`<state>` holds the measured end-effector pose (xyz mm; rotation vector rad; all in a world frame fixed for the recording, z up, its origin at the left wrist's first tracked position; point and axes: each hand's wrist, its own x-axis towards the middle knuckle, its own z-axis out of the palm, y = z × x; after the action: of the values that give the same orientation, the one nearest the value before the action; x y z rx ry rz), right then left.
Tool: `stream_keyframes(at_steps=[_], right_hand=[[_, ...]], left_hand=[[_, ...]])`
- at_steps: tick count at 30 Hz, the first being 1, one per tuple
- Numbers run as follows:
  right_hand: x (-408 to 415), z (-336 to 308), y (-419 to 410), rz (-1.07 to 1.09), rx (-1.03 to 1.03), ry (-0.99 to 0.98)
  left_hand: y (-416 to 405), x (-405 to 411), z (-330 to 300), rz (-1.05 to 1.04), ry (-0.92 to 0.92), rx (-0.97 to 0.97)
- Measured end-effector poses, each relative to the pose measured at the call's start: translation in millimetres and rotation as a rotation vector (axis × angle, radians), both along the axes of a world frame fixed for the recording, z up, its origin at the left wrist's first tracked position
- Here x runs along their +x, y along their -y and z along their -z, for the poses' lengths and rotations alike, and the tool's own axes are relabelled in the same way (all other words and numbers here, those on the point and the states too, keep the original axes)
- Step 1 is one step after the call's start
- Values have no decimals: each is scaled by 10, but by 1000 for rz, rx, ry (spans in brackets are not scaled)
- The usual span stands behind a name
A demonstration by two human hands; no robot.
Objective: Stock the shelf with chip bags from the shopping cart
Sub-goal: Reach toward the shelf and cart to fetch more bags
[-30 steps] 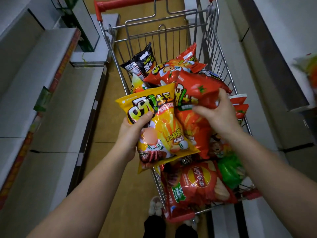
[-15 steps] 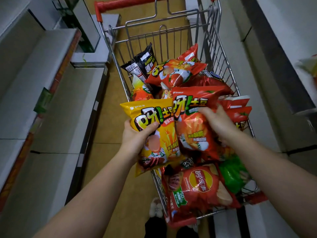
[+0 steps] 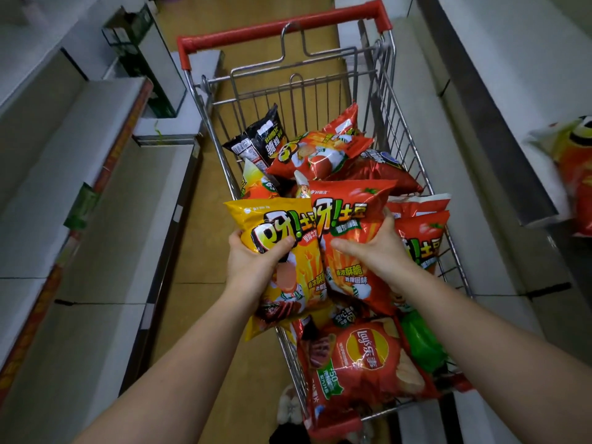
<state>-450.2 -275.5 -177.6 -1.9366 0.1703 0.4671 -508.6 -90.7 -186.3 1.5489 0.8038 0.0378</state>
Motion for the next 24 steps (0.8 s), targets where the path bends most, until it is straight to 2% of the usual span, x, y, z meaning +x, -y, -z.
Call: stream_keyframes(at_steps=[7,16,24], right_hand=[[90,-411,49,89,107,137],[317,-1622,61,63,182,494],[361,-2473,100,98,261,675]], left_hand=[[10,40,-505,-9,124,59],[83,239,-1689,-27,436,180],[12,421,-2445,8,628,195]])
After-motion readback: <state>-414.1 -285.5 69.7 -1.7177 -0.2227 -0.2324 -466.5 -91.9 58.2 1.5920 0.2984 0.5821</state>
